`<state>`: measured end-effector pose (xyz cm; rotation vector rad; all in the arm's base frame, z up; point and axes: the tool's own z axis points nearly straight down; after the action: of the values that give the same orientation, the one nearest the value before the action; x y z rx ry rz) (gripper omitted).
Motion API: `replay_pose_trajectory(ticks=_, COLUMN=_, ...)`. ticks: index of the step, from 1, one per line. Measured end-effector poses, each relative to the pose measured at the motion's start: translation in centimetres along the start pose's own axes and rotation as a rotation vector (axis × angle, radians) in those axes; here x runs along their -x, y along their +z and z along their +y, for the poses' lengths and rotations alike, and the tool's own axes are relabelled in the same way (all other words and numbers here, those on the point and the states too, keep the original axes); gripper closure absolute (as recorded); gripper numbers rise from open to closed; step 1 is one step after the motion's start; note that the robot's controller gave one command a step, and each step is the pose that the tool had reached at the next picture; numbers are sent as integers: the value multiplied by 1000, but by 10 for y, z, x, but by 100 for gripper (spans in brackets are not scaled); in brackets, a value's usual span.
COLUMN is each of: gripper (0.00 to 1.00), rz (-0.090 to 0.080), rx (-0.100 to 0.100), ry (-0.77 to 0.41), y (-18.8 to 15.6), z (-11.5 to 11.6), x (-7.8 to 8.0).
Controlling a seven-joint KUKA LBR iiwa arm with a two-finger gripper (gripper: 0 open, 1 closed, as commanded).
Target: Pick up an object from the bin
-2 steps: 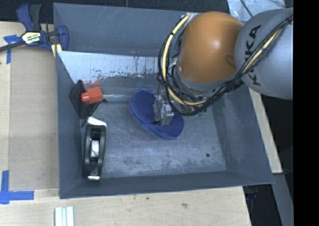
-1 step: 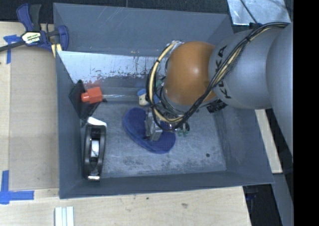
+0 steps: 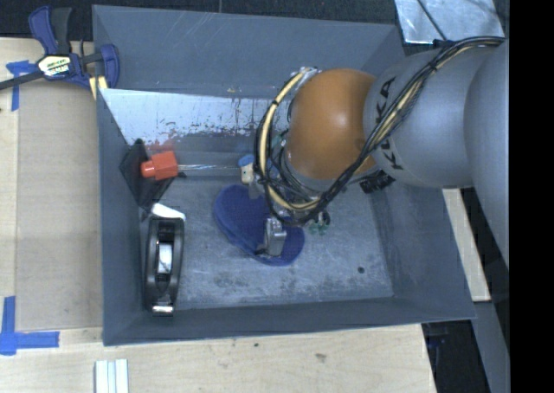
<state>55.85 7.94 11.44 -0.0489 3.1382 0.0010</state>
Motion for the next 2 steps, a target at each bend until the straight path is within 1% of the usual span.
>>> replay_pose_trajectory(ticks=1, gripper=0, rz=-8, rx=6, ry=41, y=41, z=-9, x=0)
replay_pose_trajectory(ticks=2, gripper=100, rz=-9, rx=7, ry=42, y=37, z=-8, x=2)
